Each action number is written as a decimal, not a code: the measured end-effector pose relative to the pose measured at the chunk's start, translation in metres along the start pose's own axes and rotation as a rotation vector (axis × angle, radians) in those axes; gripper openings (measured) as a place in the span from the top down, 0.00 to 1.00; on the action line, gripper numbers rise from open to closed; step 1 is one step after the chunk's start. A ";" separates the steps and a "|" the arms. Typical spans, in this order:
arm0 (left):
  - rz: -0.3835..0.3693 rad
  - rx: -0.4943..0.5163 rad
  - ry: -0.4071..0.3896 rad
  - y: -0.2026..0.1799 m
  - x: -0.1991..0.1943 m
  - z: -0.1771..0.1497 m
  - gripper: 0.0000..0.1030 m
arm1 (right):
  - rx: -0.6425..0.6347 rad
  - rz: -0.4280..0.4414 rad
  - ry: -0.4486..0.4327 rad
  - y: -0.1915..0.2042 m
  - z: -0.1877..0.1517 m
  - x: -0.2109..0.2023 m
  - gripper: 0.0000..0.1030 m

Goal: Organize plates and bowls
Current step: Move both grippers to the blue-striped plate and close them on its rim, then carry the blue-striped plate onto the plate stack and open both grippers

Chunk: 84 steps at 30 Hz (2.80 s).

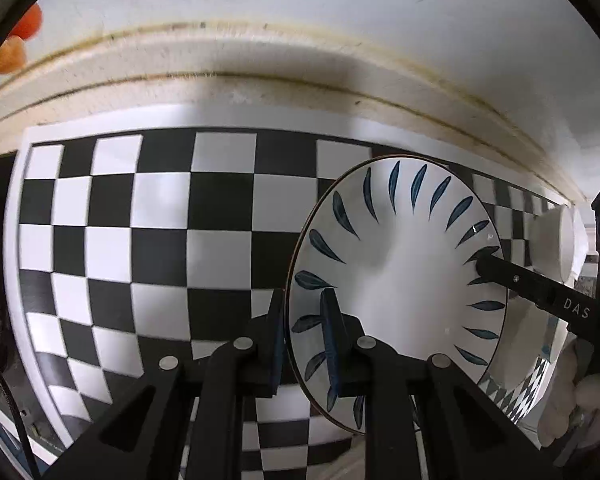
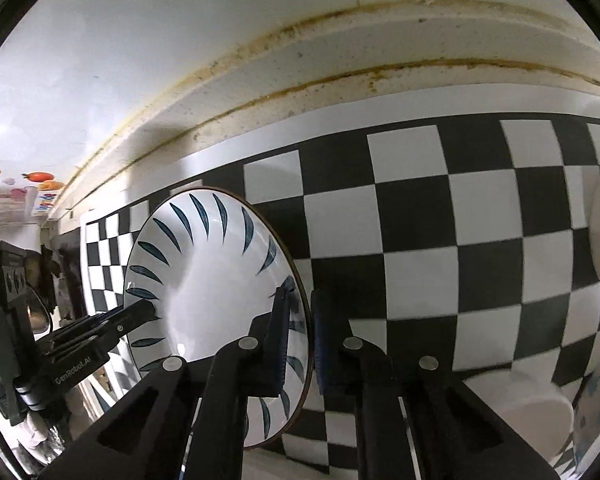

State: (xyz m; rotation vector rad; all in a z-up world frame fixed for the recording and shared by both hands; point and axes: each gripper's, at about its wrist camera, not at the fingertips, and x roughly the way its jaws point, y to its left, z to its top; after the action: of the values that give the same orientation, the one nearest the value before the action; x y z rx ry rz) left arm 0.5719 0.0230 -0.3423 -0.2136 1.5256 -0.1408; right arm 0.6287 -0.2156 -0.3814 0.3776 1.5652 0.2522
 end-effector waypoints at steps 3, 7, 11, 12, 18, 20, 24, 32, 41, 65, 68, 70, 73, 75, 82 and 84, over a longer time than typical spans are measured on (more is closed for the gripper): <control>0.004 0.015 -0.042 -0.009 -0.023 -0.015 0.86 | -0.016 0.015 -0.029 0.005 -0.012 -0.019 0.88; 0.003 0.038 -0.092 -0.020 -0.059 -0.037 0.86 | -0.054 0.024 -0.064 0.016 -0.033 -0.049 0.88; -0.009 0.065 -0.122 -0.021 -0.092 -0.055 0.86 | -0.081 0.046 -0.097 0.023 -0.062 -0.080 0.88; -0.011 0.072 -0.128 -0.022 -0.099 -0.062 0.86 | -0.086 0.052 -0.104 0.022 -0.068 -0.087 0.88; -0.029 0.104 -0.146 -0.033 -0.118 -0.097 0.86 | -0.108 0.080 -0.140 0.020 -0.122 -0.122 0.88; -0.026 0.113 -0.147 -0.038 -0.119 -0.110 0.86 | -0.110 0.085 -0.140 0.018 -0.141 -0.127 0.88; -0.022 0.134 -0.128 -0.041 -0.111 -0.131 0.86 | -0.105 0.087 -0.134 0.013 -0.181 -0.128 0.88; 0.013 0.174 -0.030 -0.047 -0.067 -0.168 0.86 | -0.060 0.073 -0.089 -0.015 -0.229 -0.104 0.88; 0.039 0.182 0.056 -0.051 -0.023 -0.191 0.85 | -0.019 0.028 -0.019 -0.046 -0.260 -0.065 0.88; 0.110 0.084 0.076 -0.051 0.016 -0.203 0.83 | -0.083 -0.016 0.050 -0.057 -0.254 -0.029 0.88; 0.120 0.061 0.064 -0.051 0.016 -0.206 0.83 | -0.116 -0.027 0.051 -0.054 -0.251 -0.028 0.88; 0.123 0.050 0.057 -0.050 0.016 -0.209 0.82 | -0.130 -0.023 0.057 -0.053 -0.248 -0.028 0.88; 0.129 0.040 0.048 -0.050 0.015 -0.213 0.82 | -0.152 -0.021 0.067 -0.052 -0.247 -0.027 0.88; 0.133 0.032 0.048 -0.050 0.015 -0.215 0.81 | -0.162 -0.024 0.067 -0.051 -0.249 -0.027 0.88; 0.156 0.009 0.050 -0.050 0.014 -0.223 0.80 | -0.135 -0.039 0.060 -0.049 -0.254 -0.029 0.84; 0.161 0.013 0.037 -0.051 0.008 -0.227 0.80 | -0.131 -0.044 0.055 -0.049 -0.256 -0.030 0.84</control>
State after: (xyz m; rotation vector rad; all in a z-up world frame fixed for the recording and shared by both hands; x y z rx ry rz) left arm 0.3482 -0.0402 -0.3456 -0.0778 1.5716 -0.0264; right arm 0.3697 -0.2532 -0.3640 0.2356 1.5999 0.3313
